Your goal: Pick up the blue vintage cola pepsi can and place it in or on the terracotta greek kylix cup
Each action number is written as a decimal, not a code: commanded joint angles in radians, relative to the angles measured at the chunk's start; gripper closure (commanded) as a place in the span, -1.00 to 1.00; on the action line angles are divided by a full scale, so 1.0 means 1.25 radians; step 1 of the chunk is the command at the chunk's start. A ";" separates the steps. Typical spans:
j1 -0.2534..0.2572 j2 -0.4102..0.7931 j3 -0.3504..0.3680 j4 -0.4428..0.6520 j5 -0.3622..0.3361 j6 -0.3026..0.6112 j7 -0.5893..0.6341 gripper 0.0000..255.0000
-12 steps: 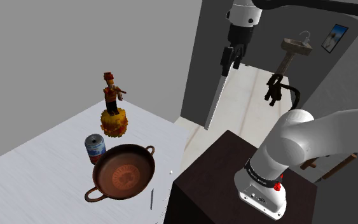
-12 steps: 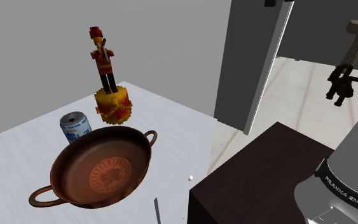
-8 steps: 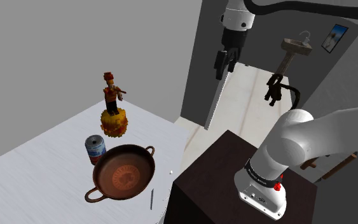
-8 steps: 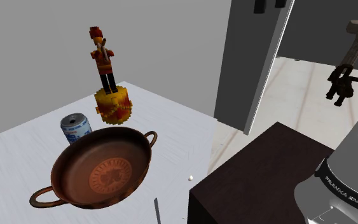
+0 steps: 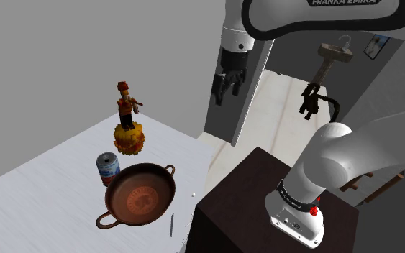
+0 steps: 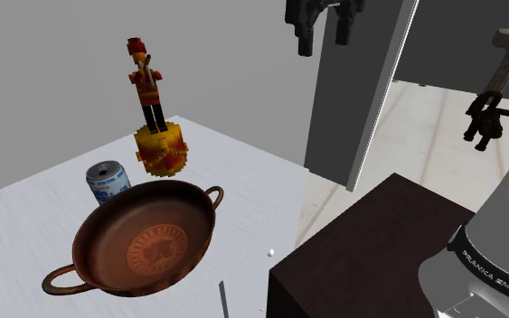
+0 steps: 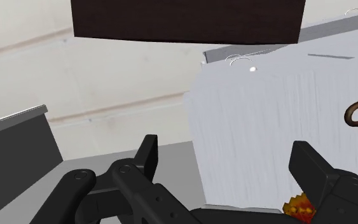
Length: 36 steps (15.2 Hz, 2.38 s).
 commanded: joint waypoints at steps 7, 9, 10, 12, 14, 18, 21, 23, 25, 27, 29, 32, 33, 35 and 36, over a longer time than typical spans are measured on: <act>0.025 0.160 0.112 0.040 0.046 0.136 0.133 -1.00; 0.029 0.208 0.140 0.060 0.047 0.169 0.169 -1.00; 0.031 0.233 0.153 0.071 0.046 0.184 0.187 -1.00; 0.033 0.286 0.180 0.098 0.039 0.213 0.224 -1.00; 0.036 0.341 0.205 0.128 0.026 0.240 0.263 -1.00; 0.044 0.459 0.249 0.200 -0.018 0.285 0.348 -1.00; 0.057 0.553 0.272 0.265 -0.066 0.308 0.415 -1.00; 0.072 0.617 0.282 0.314 -0.102 0.317 0.459 -1.00; 0.093 0.683 0.285 0.368 -0.139 0.322 0.501 -1.00; 0.118 0.748 0.283 0.427 -0.175 0.322 0.540 -1.00; 0.146 0.813 0.278 0.491 -0.209 0.317 0.574 -1.00; 0.183 0.887 0.267 0.572 -0.242 0.306 0.606 -1.00; 0.185 0.891 0.265 0.567 -0.244 0.315 0.607 -1.00; 0.188 0.900 0.259 0.559 -0.249 0.332 0.610 -1.00; 0.190 0.905 0.257 0.555 -0.252 0.341 0.612 -1.00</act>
